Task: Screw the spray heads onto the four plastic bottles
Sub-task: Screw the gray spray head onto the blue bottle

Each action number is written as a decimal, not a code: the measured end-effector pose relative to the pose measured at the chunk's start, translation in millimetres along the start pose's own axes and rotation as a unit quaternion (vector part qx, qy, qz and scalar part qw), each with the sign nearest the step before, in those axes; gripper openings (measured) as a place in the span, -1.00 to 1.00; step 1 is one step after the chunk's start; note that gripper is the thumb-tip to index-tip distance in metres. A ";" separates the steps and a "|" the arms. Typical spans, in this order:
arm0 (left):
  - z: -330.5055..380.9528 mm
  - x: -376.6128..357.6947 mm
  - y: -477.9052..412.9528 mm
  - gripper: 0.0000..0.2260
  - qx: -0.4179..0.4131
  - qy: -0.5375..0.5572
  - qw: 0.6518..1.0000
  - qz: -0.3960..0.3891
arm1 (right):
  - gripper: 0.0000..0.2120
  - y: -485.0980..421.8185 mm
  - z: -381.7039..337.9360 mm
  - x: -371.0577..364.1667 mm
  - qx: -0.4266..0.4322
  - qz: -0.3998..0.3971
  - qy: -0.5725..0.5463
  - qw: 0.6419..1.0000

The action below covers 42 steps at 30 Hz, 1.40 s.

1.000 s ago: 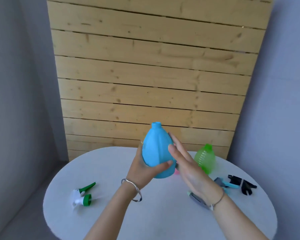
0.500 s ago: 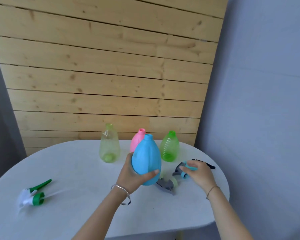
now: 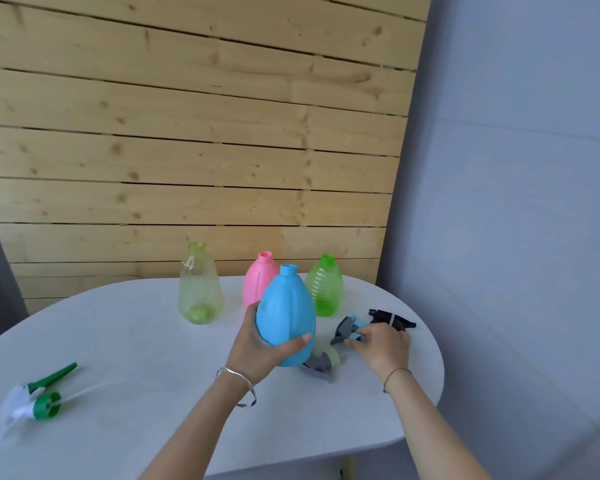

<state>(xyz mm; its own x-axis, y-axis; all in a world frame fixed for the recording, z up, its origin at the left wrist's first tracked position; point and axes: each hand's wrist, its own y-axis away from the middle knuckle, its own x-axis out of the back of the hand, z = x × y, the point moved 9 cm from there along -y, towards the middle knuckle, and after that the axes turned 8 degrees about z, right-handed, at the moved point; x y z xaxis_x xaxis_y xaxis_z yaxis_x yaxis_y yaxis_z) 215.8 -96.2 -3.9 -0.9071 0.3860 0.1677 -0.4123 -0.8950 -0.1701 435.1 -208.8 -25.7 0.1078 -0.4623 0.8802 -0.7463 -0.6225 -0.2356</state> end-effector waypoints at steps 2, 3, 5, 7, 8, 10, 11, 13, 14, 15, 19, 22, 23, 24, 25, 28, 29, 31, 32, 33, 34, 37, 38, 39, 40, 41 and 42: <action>0.5 4.6 1.5 -0.30 0.002 0.001 1.000 0.001 | -0.76 -1.1 -4.8 11.9 -0.007 0.022 -0.034 0.999; 0.5 7.1 2.1 -0.29 0.004 0.000 1.000 0.004 | -0.79 -2.8 -7.7 20.2 -0.020 0.036 -0.081 0.996; 1.9 13.0 3.5 -0.28 0.005 -0.006 1.000 0.009 | -0.83 -4.3 -18.6 37.9 -0.048 0.046 -0.254 0.965; 3.3 18.5 4.6 -0.27 0.004 -0.009 1.000 0.013 | -0.88 -1.6 -35.4 54.2 -0.066 0.039 -0.426 0.901; 4.6 21.9 5.4 -0.27 0.000 -0.011 1.000 0.012 | -0.89 0.7 -44.2 60.1 -0.079 0.028 -0.487 0.870; 6.4 27.7 6.1 -0.28 -0.009 -0.019 1.000 0.003 | -0.90 5.0 -62.9 64.8 -0.104 -0.014 -0.593 0.798; 6.7 30.6 6.2 -0.28 -0.013 -0.026 1.000 -0.003 | -0.90 6.5 -71.7 67.6 -0.107 -0.031 -0.637 0.763; 6.6 39.5 6.8 -0.28 -0.019 -0.048 0.999 -0.007 | -0.87 8.4 -85.3 77.0 -0.095 -0.039 -0.692 0.714; 6.3 46.4 7.3 -0.28 -0.021 -0.063 0.998 -0.006 | -0.86 9.7 -91.2 81.3 -0.090 -0.038 -0.715 0.693; 5.8 51.3 7.3 -0.28 -0.023 -0.078 0.997 -0.006 | -0.86 10.2 -94.9 84.9 -0.085 -0.038 -0.737 0.669; 0.5 70.6 9.7 -0.28 -0.020 -0.115 0.993 -0.013 | -0.83 14.5 -113.7 97.5 -0.056 -0.054 -0.792 0.606; -2.5 78.0 11.7 -0.27 -0.015 -0.125 0.992 -0.019 | -0.87 17.5 -126.2 103.2 -0.027 -0.055 -0.801 0.595; -2.5 78.9 12.2 -0.27 -0.016 -0.127 0.992 -0.021 | -0.86 18.6 -129.2 104.5 -0.021 -0.051 -0.805 0.591; -1.8 80.3 12.9 -0.26 -0.019 -0.129 0.991 -0.023 | -0.85 19.4 -131.7 105.0 -0.017 -0.046 -0.808 0.587; -0.6 81.1 13.4 -0.26 -0.024 -0.130 0.991 -0.025 | -0.84 19.9 -133.4 105.6 -0.014 -0.039 -0.810 0.584; 1.7 82.3 14.0 -0.26 -0.032 -0.135 0.990 -0.026 | -0.81 19.2 -134.6 105.7 -0.007 -0.018 -0.814 0.581; 1.8 83.2 13.9 -0.25 -0.034 -0.136 0.990 -0.025 | -0.79 18.9 -136.0 105.0 -0.006 -0.016 -0.814 0.581; 1.9 83.0 13.5 -0.24 -0.035 -0.138 0.990 -0.025 | -0.76 18.7 -138.3 103.8 -0.003 -0.013 -0.814 0.581; 1.8 82.8 13.5 -0.24 -0.035 -0.139 0.989 -0.026 | -0.74 19.0 -139.1 103.0 -0.003 -0.010 -0.815 0.580; 2.1 82.8 13.4 -0.25 -0.036 -0.141 0.989 -0.026 | -0.73 19.0 -139.7 101.9 -0.004 -0.006 -0.815 0.580; 2.5 83.1 13.2 -0.25 -0.038 -0.143 0.989 -0.026 | -0.72 18.9 -139.8 100.8 -0.006 -0.001 -0.815 0.580; 2.4 85.1 12.3 -0.23 -0.038 -0.145 0.989 -0.021 | -0.74 17.9 -138.9 99.5 -0.014 0.014 -0.820 0.572; 2.3 85.5 12.1 -0.22 -0.037 -0.144 0.989 -0.020 | -0.74 17.1 -137.9 100.2 -0.017 0.018 -0.825 0.565; 2.2 85.6 12.0 -0.21 -0.037 -0.144 0.989 -0.020 | -0.74 16.0 -136.4 101.1 -0.018 0.022 -0.830 0.557; 2.5 85.5 12.1 -0.21 -0.038 -0.145 0.989 -0.021 | -0.74 15.3 -135.0 102.2 -0.017 0.025 -0.833 0.552; 3.3 85.2 12.6 -0.22 -0.040 -0.144 0.989 -0.022 | -0.73 15.0 -134.2 102.4 -0.014 0.026 -0.832 0.554; 4.7 85.0 13.3 -0.23 -0.043 -0.142 0.989 -0.023 | -0.71 15.5 -134.6 101.8 -0.010 0.023 -0.825 0.565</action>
<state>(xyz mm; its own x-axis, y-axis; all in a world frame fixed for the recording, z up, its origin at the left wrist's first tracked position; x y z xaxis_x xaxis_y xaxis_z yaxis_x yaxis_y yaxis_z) 133.6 -76.4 12.7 -0.8323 0.3363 0.4406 -0.4690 -0.8509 -0.2366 346.1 -180.5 115.7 0.5407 -0.4469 -0.7127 -0.7788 -0.5861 -0.2233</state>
